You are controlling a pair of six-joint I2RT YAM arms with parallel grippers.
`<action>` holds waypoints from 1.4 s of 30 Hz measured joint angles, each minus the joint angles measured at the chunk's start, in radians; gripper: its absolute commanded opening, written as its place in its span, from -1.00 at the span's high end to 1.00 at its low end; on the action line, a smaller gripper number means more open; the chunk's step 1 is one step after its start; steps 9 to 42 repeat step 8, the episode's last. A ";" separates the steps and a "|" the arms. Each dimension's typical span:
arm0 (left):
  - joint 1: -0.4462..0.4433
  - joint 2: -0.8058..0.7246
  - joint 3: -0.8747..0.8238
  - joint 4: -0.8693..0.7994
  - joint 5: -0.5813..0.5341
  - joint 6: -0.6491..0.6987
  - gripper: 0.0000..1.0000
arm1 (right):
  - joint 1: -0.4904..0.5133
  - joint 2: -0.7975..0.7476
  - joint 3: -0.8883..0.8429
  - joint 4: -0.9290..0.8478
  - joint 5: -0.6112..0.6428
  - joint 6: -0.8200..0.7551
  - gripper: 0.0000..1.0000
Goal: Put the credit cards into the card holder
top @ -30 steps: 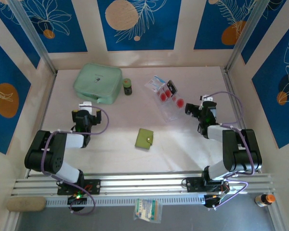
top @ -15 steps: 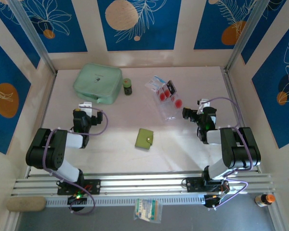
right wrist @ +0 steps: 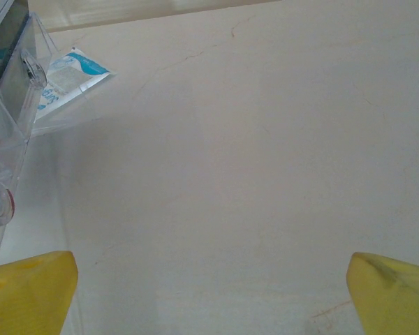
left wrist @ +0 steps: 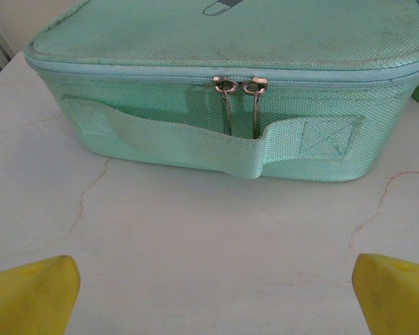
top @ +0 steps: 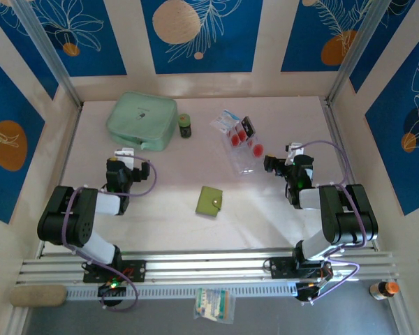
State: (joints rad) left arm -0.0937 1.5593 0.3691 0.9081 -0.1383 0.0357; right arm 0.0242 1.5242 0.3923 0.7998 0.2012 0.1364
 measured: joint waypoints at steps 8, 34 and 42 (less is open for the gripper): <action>0.000 0.000 0.000 0.002 0.000 0.000 -1.00 | -0.012 0.000 0.000 -0.002 -0.031 0.000 -0.98; 0.000 0.000 0.000 0.002 0.000 0.000 -1.00 | -0.012 0.000 0.000 -0.002 -0.031 0.000 -0.98; 0.000 0.000 0.000 0.002 0.000 0.000 -1.00 | -0.012 0.000 0.000 -0.002 -0.031 0.000 -0.98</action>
